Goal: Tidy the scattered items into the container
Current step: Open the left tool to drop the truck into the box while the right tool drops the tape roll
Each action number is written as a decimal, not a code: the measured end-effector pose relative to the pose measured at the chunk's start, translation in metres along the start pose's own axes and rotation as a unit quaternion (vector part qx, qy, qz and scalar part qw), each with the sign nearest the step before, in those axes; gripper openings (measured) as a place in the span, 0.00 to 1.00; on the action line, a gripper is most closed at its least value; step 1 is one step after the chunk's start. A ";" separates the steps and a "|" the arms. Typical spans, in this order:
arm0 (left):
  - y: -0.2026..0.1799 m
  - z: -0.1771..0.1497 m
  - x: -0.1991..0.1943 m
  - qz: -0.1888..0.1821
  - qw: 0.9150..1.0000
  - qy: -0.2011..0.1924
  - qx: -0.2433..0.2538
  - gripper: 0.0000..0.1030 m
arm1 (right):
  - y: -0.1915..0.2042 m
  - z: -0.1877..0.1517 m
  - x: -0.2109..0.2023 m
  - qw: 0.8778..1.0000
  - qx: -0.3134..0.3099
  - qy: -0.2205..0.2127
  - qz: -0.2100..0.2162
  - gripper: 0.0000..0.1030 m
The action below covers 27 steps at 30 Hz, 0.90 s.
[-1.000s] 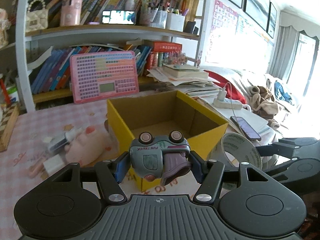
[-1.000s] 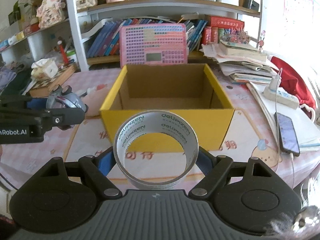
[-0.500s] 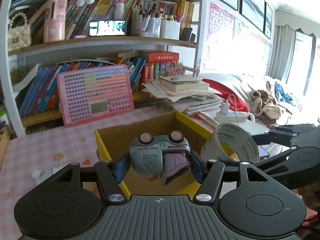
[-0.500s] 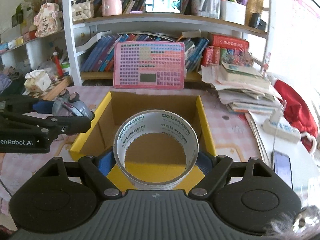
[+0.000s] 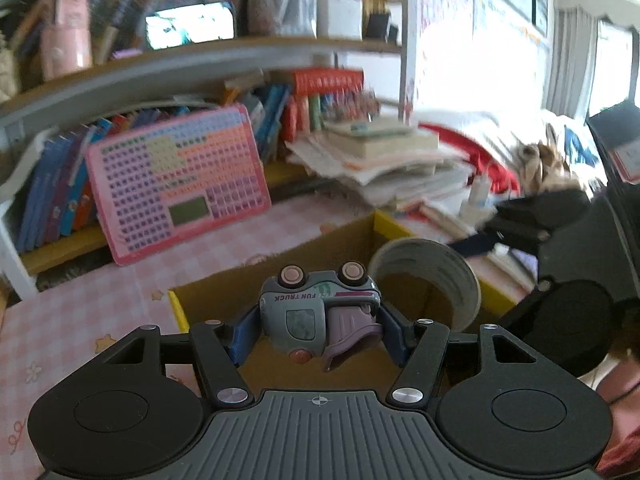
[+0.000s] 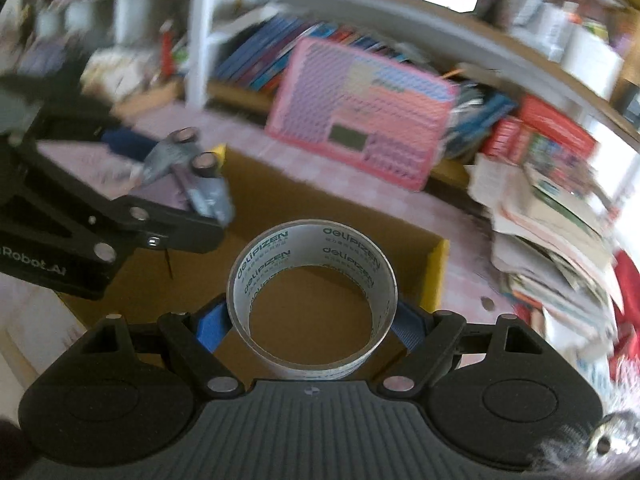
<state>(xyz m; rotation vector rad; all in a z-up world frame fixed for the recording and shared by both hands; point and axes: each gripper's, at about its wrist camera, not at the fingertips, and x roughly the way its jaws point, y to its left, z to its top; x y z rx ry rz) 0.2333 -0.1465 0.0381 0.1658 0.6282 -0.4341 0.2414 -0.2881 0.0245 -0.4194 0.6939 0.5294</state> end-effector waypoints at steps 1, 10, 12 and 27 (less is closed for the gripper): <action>0.001 0.000 0.009 -0.001 1.000 0.012 0.003 0.61 | 0.000 0.001 0.009 1.000 -0.016 0.009 0.005 0.80; 0.015 0.003 0.069 0.007 0.996 0.091 0.014 0.61 | -0.005 0.021 0.079 0.978 -0.187 0.079 0.045 0.80; 0.017 0.003 0.078 0.007 0.994 0.106 0.011 0.61 | -0.009 0.026 0.092 0.974 -0.194 0.100 0.060 0.80; 0.009 0.002 0.103 0.042 0.985 0.153 0.063 0.67 | -0.001 0.020 0.126 0.948 -0.259 0.158 0.099 0.80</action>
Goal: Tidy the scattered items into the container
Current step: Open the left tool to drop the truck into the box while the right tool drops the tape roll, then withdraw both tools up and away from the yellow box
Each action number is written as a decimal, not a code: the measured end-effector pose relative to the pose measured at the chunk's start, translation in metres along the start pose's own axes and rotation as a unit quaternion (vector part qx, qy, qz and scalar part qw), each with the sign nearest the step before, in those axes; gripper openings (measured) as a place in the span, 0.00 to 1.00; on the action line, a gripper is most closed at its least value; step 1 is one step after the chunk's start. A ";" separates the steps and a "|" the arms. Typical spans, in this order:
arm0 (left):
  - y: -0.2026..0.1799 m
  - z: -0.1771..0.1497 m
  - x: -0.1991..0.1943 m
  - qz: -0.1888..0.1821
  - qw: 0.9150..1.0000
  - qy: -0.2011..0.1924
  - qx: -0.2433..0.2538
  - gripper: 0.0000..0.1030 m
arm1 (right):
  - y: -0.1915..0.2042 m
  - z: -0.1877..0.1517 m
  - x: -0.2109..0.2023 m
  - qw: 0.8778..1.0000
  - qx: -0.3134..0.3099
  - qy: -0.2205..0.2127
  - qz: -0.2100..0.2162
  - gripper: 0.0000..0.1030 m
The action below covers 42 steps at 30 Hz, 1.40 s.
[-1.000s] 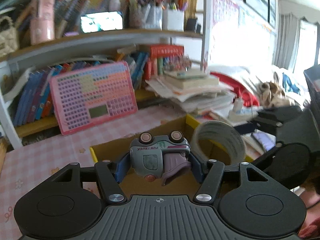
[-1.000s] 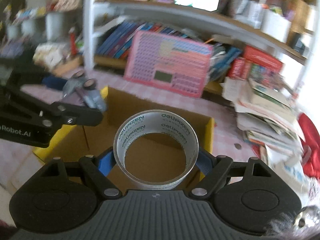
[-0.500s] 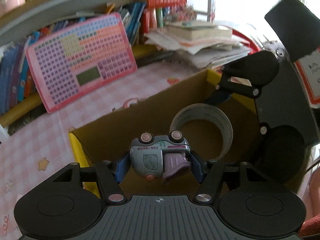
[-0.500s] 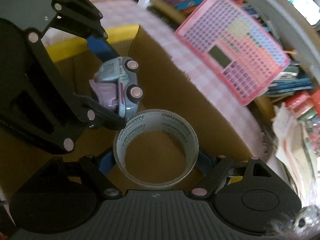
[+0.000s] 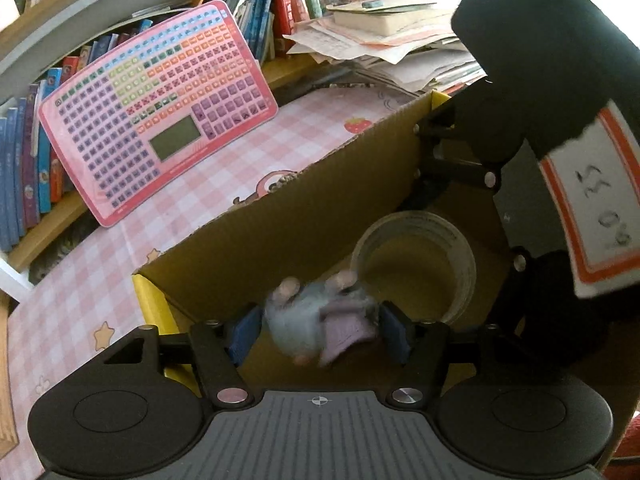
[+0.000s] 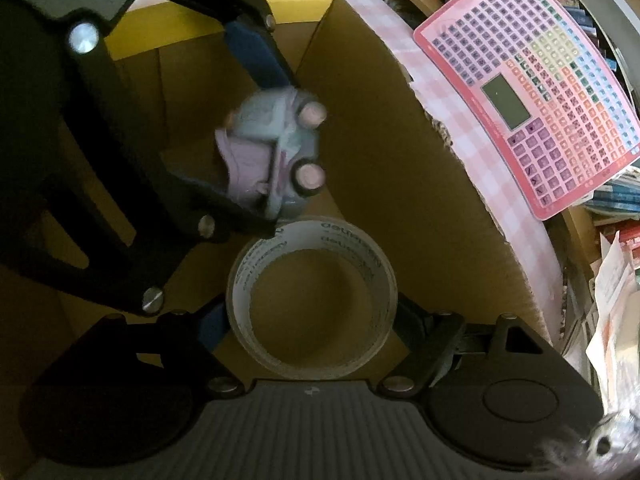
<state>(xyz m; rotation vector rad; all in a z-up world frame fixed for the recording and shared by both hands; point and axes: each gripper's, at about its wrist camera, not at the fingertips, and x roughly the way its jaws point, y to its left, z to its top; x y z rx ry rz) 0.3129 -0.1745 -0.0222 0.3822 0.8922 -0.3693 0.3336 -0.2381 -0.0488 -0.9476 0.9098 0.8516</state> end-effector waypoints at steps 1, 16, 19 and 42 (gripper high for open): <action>0.000 0.000 0.000 -0.002 1.000 0.000 0.001 0.69 | -0.001 0.000 0.000 1.000 0.003 0.000 0.002 0.80; -0.008 -0.010 -0.042 0.030 0.998 -0.058 0.003 0.87 | -0.007 -0.011 -0.040 0.996 0.063 -0.057 -0.029 0.88; -0.006 -0.015 -0.062 0.035 0.996 -0.084 -0.014 0.92 | -0.012 -0.015 -0.061 0.991 0.097 -0.085 -0.035 0.88; 0.025 -0.098 -0.177 0.081 0.968 -0.189 -0.140 0.98 | 0.069 -0.046 -0.171 0.878 0.402 -0.225 -0.132 0.94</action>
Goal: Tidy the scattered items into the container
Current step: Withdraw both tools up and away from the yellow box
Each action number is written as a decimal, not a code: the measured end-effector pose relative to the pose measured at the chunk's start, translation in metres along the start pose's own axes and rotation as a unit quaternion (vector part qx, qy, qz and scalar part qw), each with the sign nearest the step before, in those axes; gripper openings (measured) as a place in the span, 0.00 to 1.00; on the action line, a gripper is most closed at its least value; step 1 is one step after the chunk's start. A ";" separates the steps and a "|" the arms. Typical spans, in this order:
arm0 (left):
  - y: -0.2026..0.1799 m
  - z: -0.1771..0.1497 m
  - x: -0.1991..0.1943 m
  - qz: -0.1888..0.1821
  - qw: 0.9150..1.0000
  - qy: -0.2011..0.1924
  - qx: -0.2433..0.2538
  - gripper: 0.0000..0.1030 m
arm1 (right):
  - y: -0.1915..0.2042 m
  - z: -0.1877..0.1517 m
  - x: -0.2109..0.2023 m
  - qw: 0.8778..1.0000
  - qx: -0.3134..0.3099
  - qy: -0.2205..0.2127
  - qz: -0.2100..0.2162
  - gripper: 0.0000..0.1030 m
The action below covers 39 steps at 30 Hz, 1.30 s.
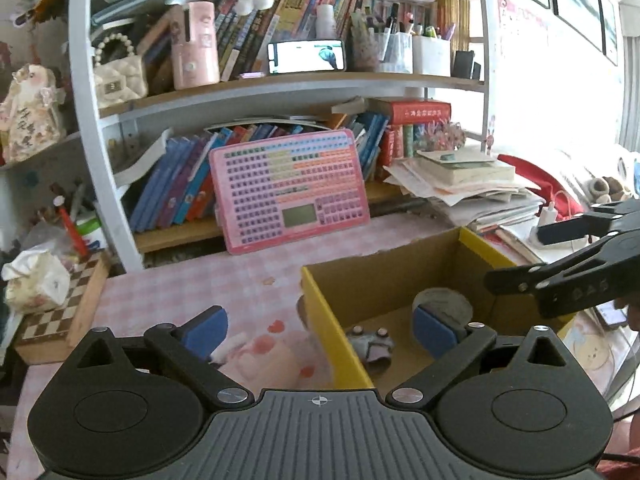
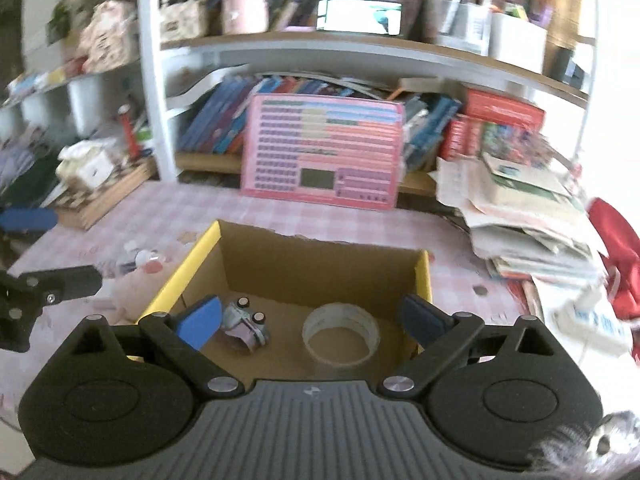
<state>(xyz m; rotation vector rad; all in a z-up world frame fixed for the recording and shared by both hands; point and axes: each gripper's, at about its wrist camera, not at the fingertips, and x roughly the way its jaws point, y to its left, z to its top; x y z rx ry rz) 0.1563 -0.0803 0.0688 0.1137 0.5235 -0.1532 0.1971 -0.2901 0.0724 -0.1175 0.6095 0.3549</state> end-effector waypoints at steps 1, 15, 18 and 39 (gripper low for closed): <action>0.002 -0.003 -0.003 -0.002 1.000 -0.001 -0.002 0.98 | 0.003 -0.003 -0.004 1.000 0.006 -0.004 -0.009 0.94; 0.041 -0.045 -0.057 -0.005 0.999 -0.003 -0.036 0.98 | 0.060 -0.047 -0.064 0.991 0.078 -0.056 -0.097 0.96; 0.051 -0.053 -0.066 0.001 0.999 0.000 -0.047 0.98 | 0.072 -0.057 -0.071 0.987 0.097 -0.058 -0.110 0.96; 0.078 -0.117 -0.105 0.032 0.999 0.025 -0.020 0.98 | 0.164 -0.111 -0.075 0.989 0.069 -0.025 -0.128 0.97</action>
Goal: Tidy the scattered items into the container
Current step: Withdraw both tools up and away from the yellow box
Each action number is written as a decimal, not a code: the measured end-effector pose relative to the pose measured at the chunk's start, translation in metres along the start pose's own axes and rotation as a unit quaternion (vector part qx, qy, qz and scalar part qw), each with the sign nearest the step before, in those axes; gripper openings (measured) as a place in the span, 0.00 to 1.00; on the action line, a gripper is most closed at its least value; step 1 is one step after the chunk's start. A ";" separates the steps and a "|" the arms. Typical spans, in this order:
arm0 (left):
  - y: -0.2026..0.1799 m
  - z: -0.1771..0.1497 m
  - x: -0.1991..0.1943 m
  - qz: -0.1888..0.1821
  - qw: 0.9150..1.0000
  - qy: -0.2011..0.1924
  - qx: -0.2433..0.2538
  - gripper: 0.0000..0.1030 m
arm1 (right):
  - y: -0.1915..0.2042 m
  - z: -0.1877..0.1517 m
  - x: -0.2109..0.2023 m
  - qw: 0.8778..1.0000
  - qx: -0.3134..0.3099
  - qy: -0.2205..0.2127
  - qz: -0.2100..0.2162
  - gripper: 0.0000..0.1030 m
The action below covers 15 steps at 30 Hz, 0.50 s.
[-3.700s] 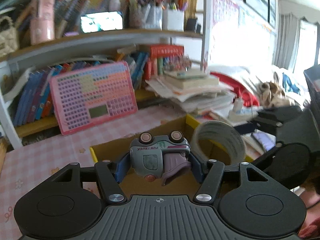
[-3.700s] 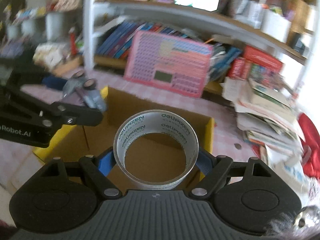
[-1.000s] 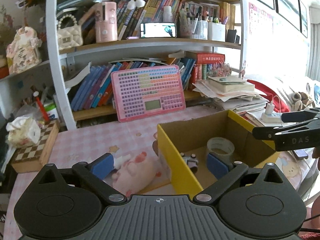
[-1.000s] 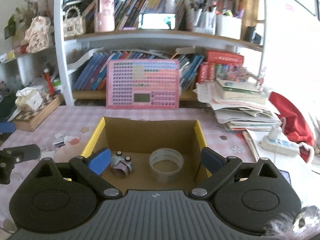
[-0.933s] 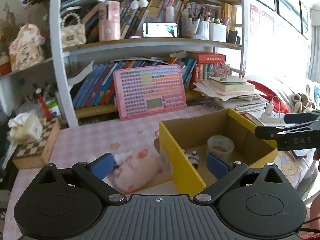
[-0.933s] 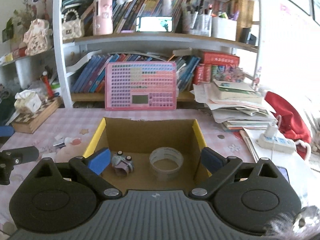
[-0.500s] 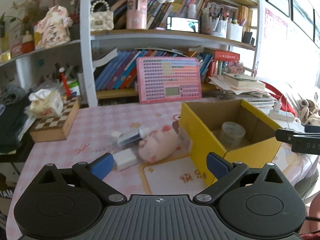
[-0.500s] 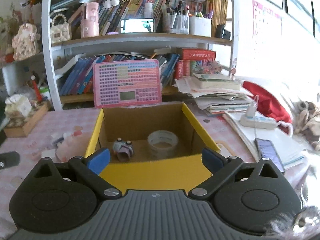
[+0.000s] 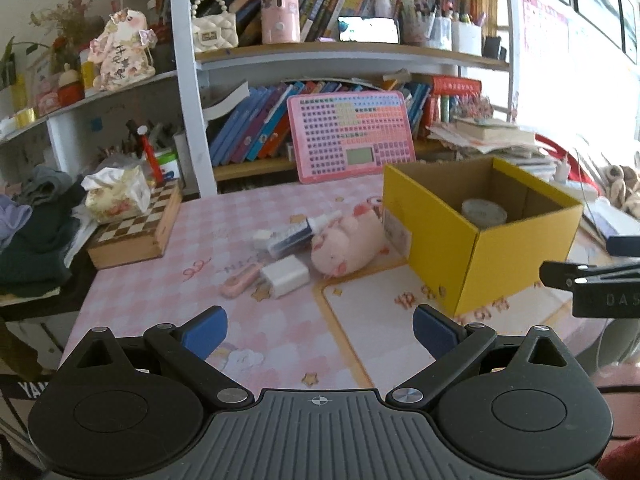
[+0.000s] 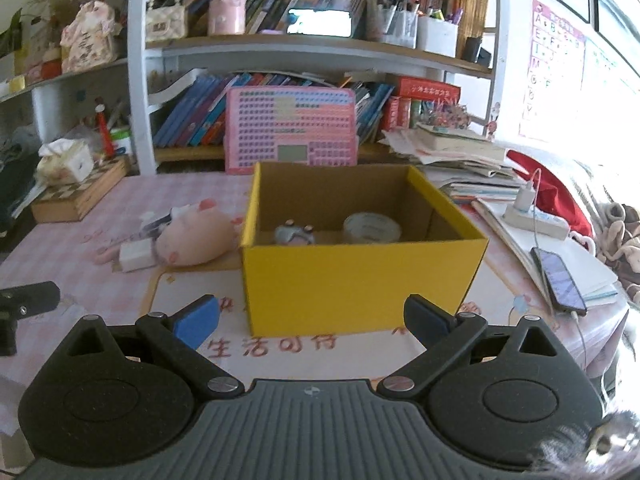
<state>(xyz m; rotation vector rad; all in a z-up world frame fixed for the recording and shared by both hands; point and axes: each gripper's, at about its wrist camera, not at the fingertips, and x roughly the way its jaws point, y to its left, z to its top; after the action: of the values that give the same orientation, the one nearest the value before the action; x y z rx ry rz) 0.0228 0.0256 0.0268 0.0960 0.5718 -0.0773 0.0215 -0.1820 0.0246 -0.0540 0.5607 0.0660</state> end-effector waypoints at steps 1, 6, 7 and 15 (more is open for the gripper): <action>0.001 -0.003 -0.001 -0.001 1.000 0.003 0.002 0.98 | 0.003 -0.001 0.000 1.000 0.000 0.004 0.002 0.97; 0.008 -0.013 -0.004 -0.004 1.000 0.020 0.001 0.98 | 0.018 -0.008 0.000 0.999 -0.001 0.028 0.023 0.96; 0.009 -0.015 -0.005 -0.005 1.000 0.024 -0.002 0.98 | 0.021 -0.009 0.001 0.999 -0.002 0.033 0.028 0.96; 0.021 -0.025 -0.011 -0.006 0.999 0.037 -0.010 0.98 | 0.043 -0.013 -0.002 0.997 -0.024 0.045 0.059 0.90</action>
<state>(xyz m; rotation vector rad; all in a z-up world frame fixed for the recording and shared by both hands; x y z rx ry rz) 0.0022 0.0499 0.0130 0.0758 0.6472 -0.0807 0.0099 -0.1397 0.0128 -0.0707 0.6524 0.1935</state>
